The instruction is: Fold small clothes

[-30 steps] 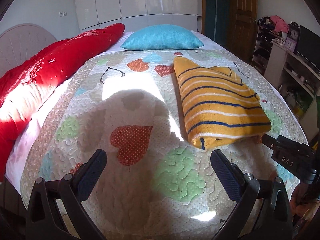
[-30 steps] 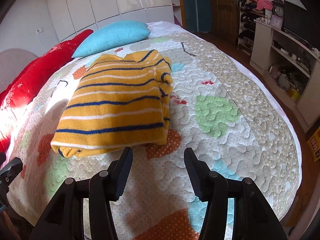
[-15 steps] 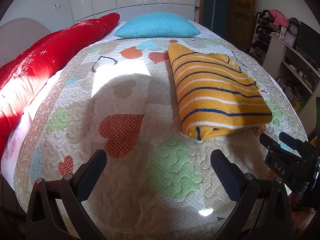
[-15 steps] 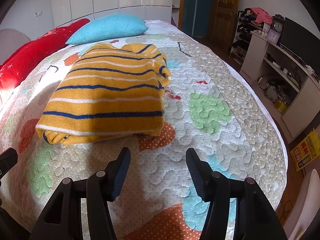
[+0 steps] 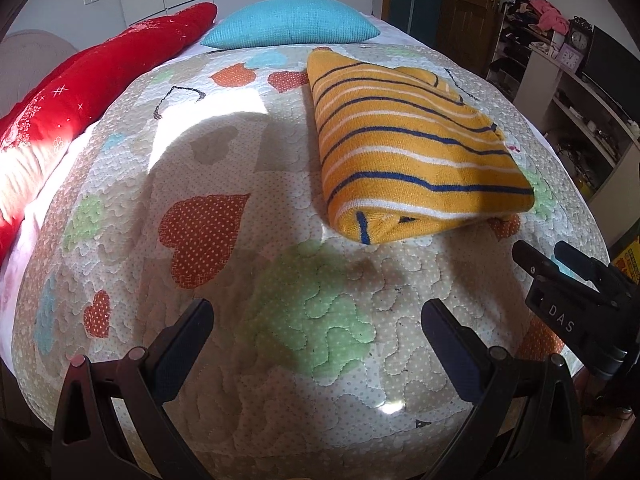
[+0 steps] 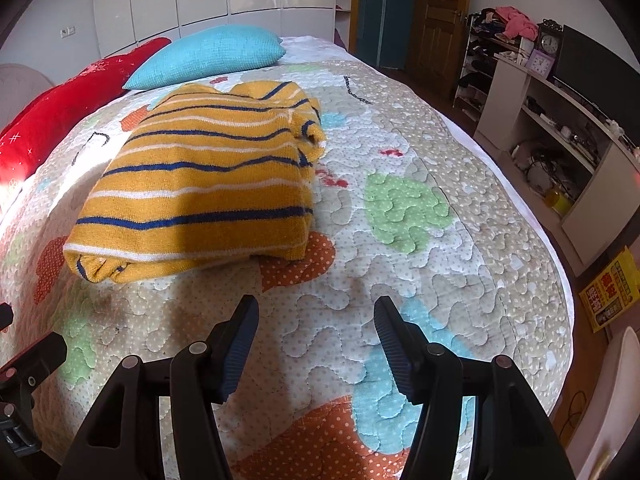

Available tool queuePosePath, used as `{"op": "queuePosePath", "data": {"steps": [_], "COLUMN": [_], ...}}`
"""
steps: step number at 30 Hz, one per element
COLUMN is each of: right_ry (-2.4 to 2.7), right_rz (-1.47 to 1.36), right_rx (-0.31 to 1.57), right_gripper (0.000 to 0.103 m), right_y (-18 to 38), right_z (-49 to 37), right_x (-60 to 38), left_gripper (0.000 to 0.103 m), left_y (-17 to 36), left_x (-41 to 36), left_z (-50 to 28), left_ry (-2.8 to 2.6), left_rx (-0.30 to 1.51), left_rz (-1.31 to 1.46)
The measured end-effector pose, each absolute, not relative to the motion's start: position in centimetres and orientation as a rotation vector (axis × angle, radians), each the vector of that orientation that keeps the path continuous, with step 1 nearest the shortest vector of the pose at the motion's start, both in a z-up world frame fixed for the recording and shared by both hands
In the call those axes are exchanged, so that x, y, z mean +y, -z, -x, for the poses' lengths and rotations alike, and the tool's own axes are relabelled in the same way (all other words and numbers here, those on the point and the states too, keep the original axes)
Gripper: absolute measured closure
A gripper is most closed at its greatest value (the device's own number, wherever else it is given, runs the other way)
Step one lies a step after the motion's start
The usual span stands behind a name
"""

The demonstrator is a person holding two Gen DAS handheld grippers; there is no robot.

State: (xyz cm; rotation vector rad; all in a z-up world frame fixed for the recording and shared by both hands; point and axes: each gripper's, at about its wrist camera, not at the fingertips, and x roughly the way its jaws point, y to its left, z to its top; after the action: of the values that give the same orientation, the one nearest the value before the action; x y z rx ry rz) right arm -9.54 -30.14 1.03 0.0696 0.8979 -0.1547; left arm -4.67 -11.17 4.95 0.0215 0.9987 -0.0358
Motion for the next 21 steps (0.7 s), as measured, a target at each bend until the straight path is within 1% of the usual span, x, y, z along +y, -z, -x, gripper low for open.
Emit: {"op": "queuePosePath", "data": {"steps": [21], "right_ry": [0.16], "right_rz": [-0.112], "right_rx": [0.928], "right_gripper": [0.036], "right_y": [0.2], "right_z": [9.0], "right_x": [-31.1], "left_gripper": [0.0], "left_y": [-3.2], "left_x": [-11.8], "left_z": [4.0], "left_ry": [0.029], "left_rx": [1.06], "left_rz": [-0.05]}}
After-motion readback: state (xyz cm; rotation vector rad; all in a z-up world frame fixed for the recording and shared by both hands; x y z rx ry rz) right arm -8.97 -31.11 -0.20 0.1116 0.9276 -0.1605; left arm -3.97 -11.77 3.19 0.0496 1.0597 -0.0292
